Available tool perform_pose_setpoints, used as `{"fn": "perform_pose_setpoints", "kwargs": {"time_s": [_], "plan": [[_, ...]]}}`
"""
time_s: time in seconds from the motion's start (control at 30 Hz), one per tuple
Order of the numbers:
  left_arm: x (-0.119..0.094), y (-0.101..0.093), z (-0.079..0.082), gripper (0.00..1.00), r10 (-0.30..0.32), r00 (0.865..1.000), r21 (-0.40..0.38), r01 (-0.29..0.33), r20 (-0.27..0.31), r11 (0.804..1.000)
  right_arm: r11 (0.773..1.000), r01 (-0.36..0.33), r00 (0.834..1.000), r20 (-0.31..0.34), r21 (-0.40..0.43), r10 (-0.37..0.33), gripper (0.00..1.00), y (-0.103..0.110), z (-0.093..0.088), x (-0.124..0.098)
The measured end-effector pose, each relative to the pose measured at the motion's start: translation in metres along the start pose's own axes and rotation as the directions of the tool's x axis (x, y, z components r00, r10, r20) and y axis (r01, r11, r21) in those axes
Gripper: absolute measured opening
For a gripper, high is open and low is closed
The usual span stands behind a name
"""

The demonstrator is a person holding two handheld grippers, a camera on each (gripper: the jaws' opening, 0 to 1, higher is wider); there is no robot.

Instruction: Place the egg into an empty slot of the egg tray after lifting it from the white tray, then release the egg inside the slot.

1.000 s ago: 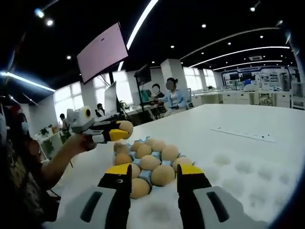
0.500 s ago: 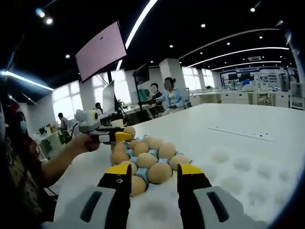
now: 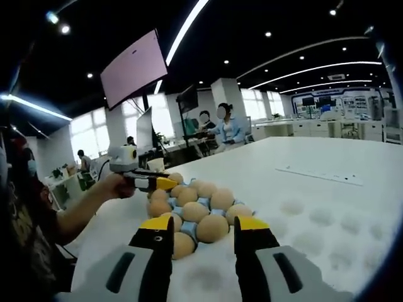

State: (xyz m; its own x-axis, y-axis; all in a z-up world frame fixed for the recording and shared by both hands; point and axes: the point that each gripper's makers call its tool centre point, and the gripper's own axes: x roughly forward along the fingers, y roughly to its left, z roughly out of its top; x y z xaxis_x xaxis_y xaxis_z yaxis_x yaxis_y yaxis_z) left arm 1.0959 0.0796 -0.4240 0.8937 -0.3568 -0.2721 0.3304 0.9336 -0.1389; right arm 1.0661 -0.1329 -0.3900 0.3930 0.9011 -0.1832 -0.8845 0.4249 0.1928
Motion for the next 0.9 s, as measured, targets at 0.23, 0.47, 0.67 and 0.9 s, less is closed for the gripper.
{"fn": "perform_pose_setpoints", "kwargs": {"time_s": [0.23,0.47,0.67,0.9], "plan": [[-0.007,-0.002,0.002,0.26,-0.012,1.0,-0.045,0.013,0.005,0.999,1.0,-0.007,1.0,-0.009,0.001,0.007,0.39,0.001,-0.003,0.001],[-0.008,0.004,0.003,0.26,-0.004,1.0,-0.061,0.005,0.013,0.998,1.0,-0.006,1.0,-0.004,-0.004,0.006,0.39,0.002,-0.002,0.001],[-0.008,0.003,0.006,0.28,-0.012,1.0,-0.051,0.013,0.021,0.999,1.0,0.008,1.0,-0.008,-0.013,-0.008,0.4,-0.001,-0.003,-0.001],[-0.009,-0.014,0.009,0.3,-0.036,0.999,0.018,0.036,0.016,0.999,0.999,0.029,1.0,-0.005,-0.025,-0.029,0.4,-0.006,-0.002,-0.004]]}}
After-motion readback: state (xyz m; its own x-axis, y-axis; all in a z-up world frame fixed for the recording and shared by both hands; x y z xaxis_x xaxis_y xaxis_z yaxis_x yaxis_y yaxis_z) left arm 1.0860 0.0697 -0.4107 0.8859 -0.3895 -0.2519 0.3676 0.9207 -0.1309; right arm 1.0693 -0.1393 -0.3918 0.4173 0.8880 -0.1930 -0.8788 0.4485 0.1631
